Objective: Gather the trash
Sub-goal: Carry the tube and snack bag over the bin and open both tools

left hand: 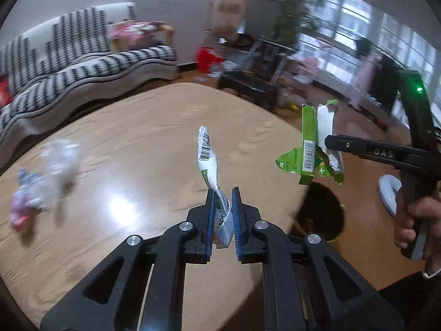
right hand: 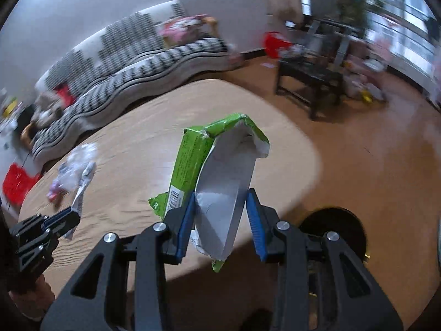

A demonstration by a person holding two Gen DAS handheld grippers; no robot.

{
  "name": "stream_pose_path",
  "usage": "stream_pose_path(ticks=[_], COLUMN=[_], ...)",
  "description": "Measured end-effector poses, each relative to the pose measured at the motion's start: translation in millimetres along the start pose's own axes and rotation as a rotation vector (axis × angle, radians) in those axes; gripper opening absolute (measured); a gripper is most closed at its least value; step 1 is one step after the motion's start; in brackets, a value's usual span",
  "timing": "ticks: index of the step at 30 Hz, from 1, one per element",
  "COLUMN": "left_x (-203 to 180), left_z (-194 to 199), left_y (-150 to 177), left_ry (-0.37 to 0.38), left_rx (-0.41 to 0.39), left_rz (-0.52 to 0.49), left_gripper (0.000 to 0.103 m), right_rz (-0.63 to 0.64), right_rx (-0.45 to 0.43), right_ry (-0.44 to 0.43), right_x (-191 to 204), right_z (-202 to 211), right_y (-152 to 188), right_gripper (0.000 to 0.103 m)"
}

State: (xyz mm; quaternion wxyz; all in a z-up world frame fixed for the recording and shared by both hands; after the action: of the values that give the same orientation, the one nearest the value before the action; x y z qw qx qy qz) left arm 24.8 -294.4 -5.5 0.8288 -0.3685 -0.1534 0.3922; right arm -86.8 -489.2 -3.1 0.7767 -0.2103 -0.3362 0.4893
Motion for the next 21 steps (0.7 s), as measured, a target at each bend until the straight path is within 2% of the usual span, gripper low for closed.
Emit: stream_pose_path(ticks=[8, 11, 13, 17, 21], left_x=[-119, -160, -183, -223, -241], left_z=[-44, -64, -75, -103, -124], left_y=[0, 8, 13, 19, 24], left_ry=[0.215, 0.28, 0.315, 0.358, 0.371], left_rx=[0.05, 0.089, 0.11, 0.143, 0.182], left_rz=[-0.099, -0.134, -0.155, -0.195, -0.191], left_gripper=[0.011, 0.011, 0.011, 0.011, 0.012], right_rz=[-0.172, -0.255, -0.331, -0.391, -0.398], right_rx=[0.015, 0.028, 0.036, 0.063, 0.071], right_ry=[0.158, 0.221, 0.232, 0.236, 0.254], right_x=[-127, -169, -194, -216, -225], right_z=[35, 40, 41, 34, 30], right_y=[32, 46, 56, 67, 67], right_gripper=[0.038, 0.038, 0.038, 0.038, 0.039])
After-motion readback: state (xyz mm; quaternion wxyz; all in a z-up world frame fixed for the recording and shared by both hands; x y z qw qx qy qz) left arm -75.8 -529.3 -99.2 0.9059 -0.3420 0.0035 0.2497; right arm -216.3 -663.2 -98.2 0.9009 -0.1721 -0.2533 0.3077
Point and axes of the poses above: each gripper's, at about its wrist camera, not at the fingertips, and z roughly against the way its jaws point, x to its left, y to its underside, the point moved 4 cm from there along -z, roughly the way its jaws point, and after that the axes turned 9 degrees about -y, right-handed, at the moved point
